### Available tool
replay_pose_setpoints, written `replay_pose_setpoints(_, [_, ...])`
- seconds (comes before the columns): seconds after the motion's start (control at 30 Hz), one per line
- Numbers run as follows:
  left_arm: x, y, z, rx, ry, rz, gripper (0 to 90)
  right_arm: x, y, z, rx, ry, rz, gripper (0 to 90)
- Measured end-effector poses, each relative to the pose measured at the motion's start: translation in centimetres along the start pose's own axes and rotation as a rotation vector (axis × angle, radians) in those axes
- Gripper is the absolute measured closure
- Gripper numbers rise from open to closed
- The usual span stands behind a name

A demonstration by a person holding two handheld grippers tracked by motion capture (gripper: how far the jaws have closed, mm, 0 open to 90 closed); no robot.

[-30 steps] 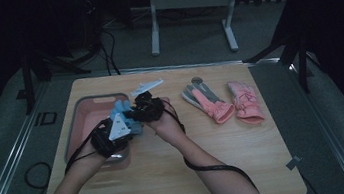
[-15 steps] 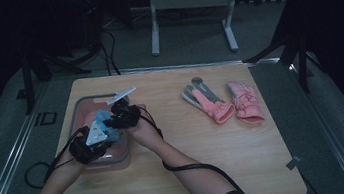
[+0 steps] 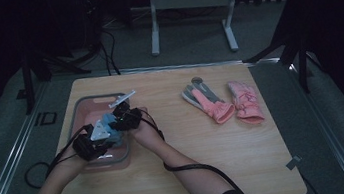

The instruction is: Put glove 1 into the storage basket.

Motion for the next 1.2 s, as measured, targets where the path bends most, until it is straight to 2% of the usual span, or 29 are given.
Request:
replay_pose_setpoints(0.07, [-0.1,-0.4,-0.1,-0.002,-0.016,-0.008,78.6,0.1,-0.1,0.0,-0.003,-0.003,0.002,79.8])
replay_pose_setpoints(0.17, [-0.4,-1.0,-0.5,-0.005,-0.011,0.011,78.4,0.5,-0.3,-0.3,-0.013,-0.011,0.001,79.5])
replay_pose_setpoints(0.27, [-0.7,-1.6,-0.6,-0.025,-0.005,0.028,78.1,1.0,-0.7,-0.4,-0.040,-0.023,-0.005,77.9])
replay_pose_setpoints(0.3, [-0.7,-1.7,-0.7,-0.034,-0.011,0.020,78.0,1.1,-0.8,-0.4,-0.050,-0.024,-0.005,77.2])
replay_pose_setpoints(0.37, [-0.7,-1.9,-0.9,-0.050,-0.009,0.027,77.9,1.3,-0.9,-0.4,-0.049,-0.023,-0.001,73.8])
replay_pose_setpoints(0.47, [-0.9,-2.4,-1.1,-0.094,0.001,0.061,76.6,1.4,-0.9,-0.5,-0.042,-0.025,-0.001,60.3])
replay_pose_setpoints(0.53, [-1.0,-2.7,-1.2,-0.127,0.000,0.067,74.9,1.4,-0.6,-0.6,-0.027,-0.028,-0.006,46.5])
replay_pose_setpoints(0.63, [-1.2,-3.1,-1.3,-0.156,0.013,0.065,70.6,1.5,0.3,-0.6,0.005,-0.035,-0.012,37.5])
replay_pose_setpoints(0.77, [-1.2,-3.3,-1.4,-0.170,0.031,0.045,49.7,2.2,1.9,-0.3,0.050,-0.054,-0.038,27.1])
replay_pose_setpoints(0.8, [-1.2,-3.2,-1.4,-0.165,0.047,0.044,45.0,2.3,2.3,-0.2,0.059,-0.058,-0.041,22.8])
replay_pose_setpoints(0.83, [-1.3,-3.0,-1.4,-0.157,0.068,0.026,37.4,2.4,2.7,-0.1,0.065,-0.056,-0.037,20.6])
replay_pose_setpoints(0.9, [-1.3,-2.6,-1.2,-0.119,0.089,-0.047,21.6,2.6,3.4,0.2,0.086,-0.058,-0.058,20.3])
replay_pose_setpoints(0.93, [-1.5,-2.4,-1.1,-0.096,0.120,-0.042,18.4,2.7,3.8,0.5,0.095,-0.056,-0.064,20.1])
replay_pose_setpoints(1.0, [-1.7,-1.9,-0.9,-0.062,0.147,-0.021,18.1,2.9,4.3,0.9,0.109,-0.061,-0.079,20.1])
replay_pose_setpoints(1.03, [-1.7,-1.7,-0.7,-0.037,0.160,-0.029,16.8,2.9,4.6,1.2,0.113,-0.060,-0.093,19.3])
replay_pose_setpoints(1.07, [-1.7,-1.5,-0.6,-0.015,0.177,-0.018,16.5,2.9,5.0,1.5,0.115,-0.051,-0.104,18.8])
replay_pose_setpoints(1.17, [-1.6,-0.8,-0.5,0.059,0.219,-0.001,14.6,2.9,5.9,2.2,0.123,-0.038,-0.106,18.8])
replay_pose_setpoints(1.2, [-1.6,-0.6,-0.5,0.067,0.238,0.009,14.6,2.9,6.2,2.4,0.128,-0.032,-0.105,18.8])
Point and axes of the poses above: each handheld gripper's, and its own axes: y roughly backward along the jaws, z roughly out of its underside, x roughly to its right, the point moved 2 cm from there along -y, roughly forward along the jaws, and after that the axes turned 9 degrees about -x, right-handed, at the moved point
